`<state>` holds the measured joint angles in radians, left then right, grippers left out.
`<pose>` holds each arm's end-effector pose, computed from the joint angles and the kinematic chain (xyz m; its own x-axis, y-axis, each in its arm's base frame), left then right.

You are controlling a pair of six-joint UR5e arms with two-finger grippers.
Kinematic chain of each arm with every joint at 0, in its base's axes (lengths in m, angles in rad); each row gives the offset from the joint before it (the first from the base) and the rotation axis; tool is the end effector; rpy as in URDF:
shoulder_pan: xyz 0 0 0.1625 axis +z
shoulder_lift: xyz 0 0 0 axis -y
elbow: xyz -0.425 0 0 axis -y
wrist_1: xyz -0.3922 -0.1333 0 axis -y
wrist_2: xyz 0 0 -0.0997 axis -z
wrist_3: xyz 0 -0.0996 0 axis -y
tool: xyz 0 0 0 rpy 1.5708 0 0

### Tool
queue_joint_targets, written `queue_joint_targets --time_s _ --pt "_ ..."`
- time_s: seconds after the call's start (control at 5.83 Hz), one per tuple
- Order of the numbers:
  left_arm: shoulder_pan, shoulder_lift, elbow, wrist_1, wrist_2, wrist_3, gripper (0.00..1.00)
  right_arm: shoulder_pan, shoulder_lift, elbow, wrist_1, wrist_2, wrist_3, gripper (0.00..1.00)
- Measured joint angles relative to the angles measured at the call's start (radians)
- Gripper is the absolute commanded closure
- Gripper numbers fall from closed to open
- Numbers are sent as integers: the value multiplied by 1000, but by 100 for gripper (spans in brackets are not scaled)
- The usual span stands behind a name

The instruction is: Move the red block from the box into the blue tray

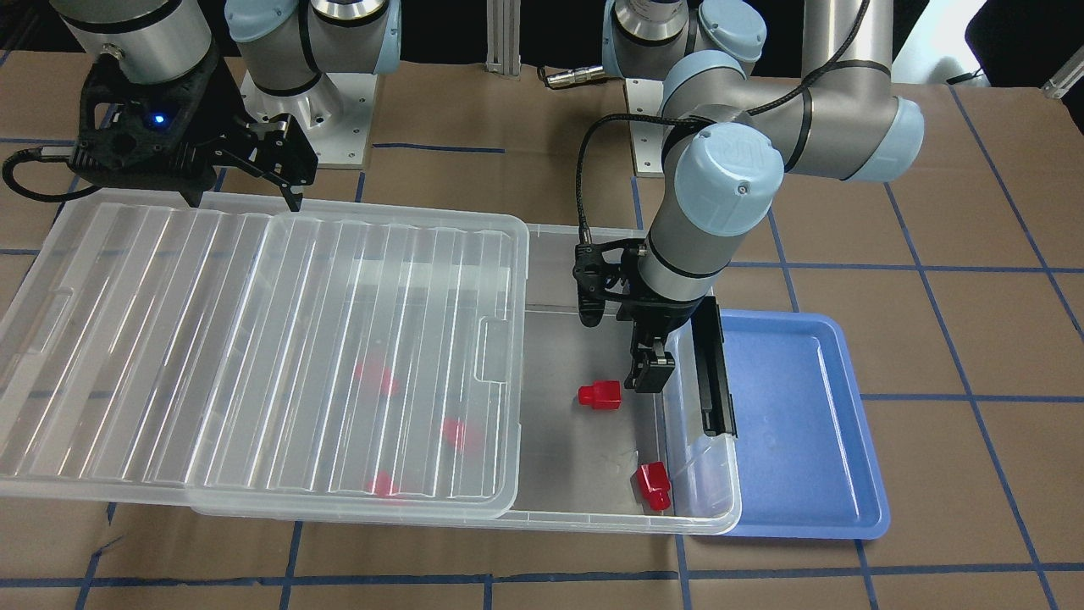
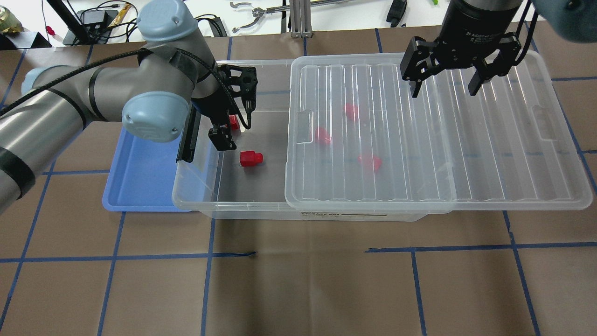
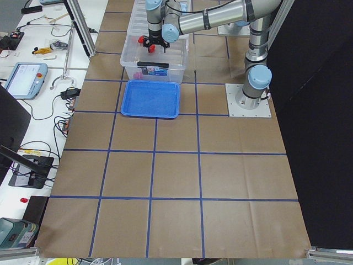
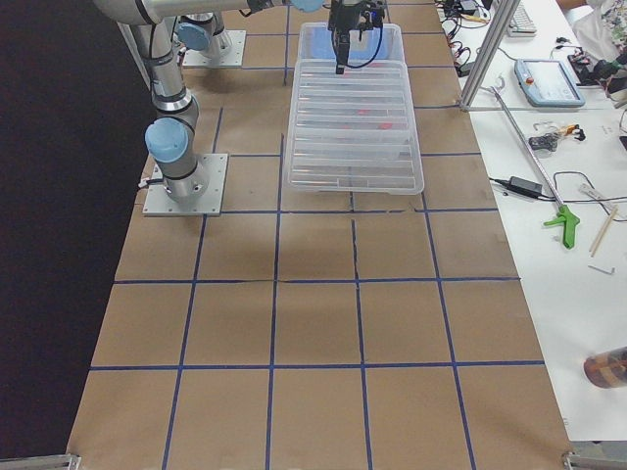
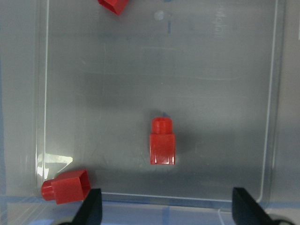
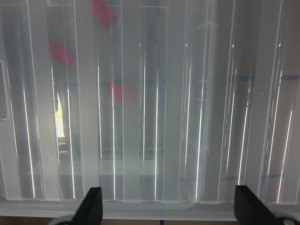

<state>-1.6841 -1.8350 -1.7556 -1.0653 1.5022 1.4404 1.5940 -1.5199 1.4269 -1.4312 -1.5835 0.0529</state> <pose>-0.2036 -0.5500 0.3089 -0.0169 0.9987 -0.0471 0.9971 0.0133 -0.0752 0.1438 -0.5039 0.5192 -0.9995 0.0290 0.0151 0.0297 0.9985 0.0458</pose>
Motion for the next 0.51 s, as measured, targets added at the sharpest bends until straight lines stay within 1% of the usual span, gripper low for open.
queue_joint_targets --time_s 0.17,0.34,0.51 --pt "0 -3 -71 109 -1 -2 4 -2 -4 -1 6 3 1 0" --pt "0 -13 -110 162 -3 0 3 -1 -8 -2 9 7 2 0" --pt "-2 -33 -124 182 -5 -1 3 1 -9 -3 10 9 2 0"
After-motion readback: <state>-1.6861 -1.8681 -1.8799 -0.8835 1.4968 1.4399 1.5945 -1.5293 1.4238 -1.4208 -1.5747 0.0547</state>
